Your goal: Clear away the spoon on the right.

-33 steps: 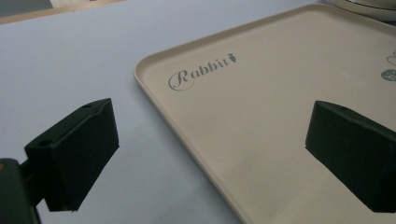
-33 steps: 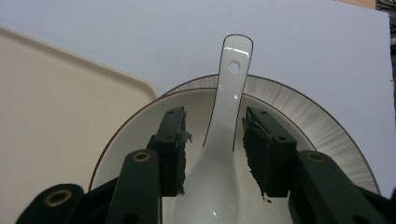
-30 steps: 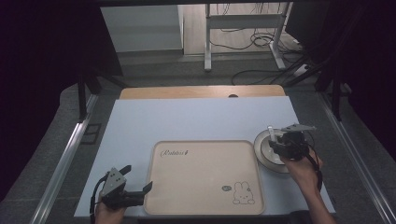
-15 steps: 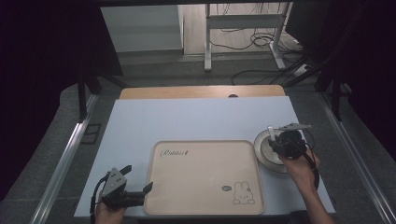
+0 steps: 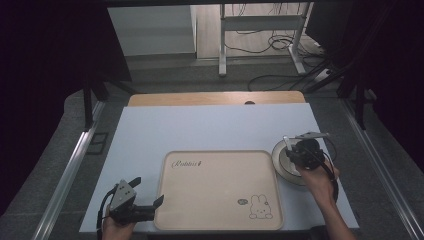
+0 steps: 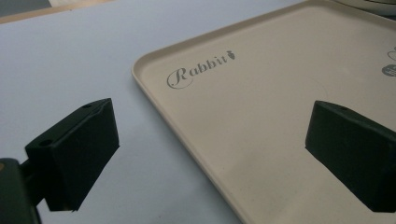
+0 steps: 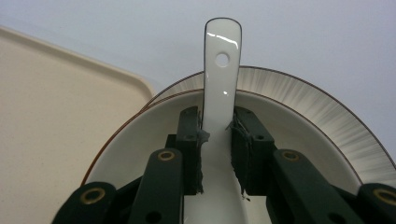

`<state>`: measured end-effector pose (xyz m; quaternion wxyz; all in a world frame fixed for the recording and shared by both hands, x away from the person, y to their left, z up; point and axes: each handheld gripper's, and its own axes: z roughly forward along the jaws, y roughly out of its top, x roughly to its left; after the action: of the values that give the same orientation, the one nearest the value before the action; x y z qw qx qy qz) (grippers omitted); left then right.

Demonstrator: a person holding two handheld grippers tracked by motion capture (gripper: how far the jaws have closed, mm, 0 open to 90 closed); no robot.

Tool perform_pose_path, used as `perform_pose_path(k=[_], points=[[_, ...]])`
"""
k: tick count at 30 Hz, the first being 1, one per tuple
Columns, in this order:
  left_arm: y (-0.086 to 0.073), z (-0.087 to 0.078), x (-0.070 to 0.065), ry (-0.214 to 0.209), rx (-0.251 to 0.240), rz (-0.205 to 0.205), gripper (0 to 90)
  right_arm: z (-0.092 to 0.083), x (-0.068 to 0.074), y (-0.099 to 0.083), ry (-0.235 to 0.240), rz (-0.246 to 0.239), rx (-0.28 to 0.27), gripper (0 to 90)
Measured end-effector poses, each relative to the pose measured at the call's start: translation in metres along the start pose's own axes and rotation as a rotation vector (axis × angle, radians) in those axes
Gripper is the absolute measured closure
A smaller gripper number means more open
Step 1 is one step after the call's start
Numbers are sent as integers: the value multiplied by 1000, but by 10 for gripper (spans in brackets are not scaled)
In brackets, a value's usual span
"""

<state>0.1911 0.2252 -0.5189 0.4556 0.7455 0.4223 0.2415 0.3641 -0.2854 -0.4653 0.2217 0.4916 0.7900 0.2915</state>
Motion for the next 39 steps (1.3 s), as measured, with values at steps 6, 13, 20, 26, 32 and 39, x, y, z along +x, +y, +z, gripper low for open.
perform_pose_path(k=[6,13,20,26,32,39], points=[[0,0,0,1,0,1,27,-1,1,1,14,-8,-4,747],[0,0,0,4,-2,-1,27,-6,-1,1,32,-7,-19,748],[0,-1,1,11,-10,-10,27,-16,-5,4,76,-10,-40,749],[0,-2,1,15,-12,-9,26,-23,-7,8,86,-12,-56,750],[0,-3,3,23,-23,-22,26,-32,-7,13,93,-15,-66,750],[0,-3,3,25,-23,-23,26,-41,-9,17,118,-9,-67,750]])
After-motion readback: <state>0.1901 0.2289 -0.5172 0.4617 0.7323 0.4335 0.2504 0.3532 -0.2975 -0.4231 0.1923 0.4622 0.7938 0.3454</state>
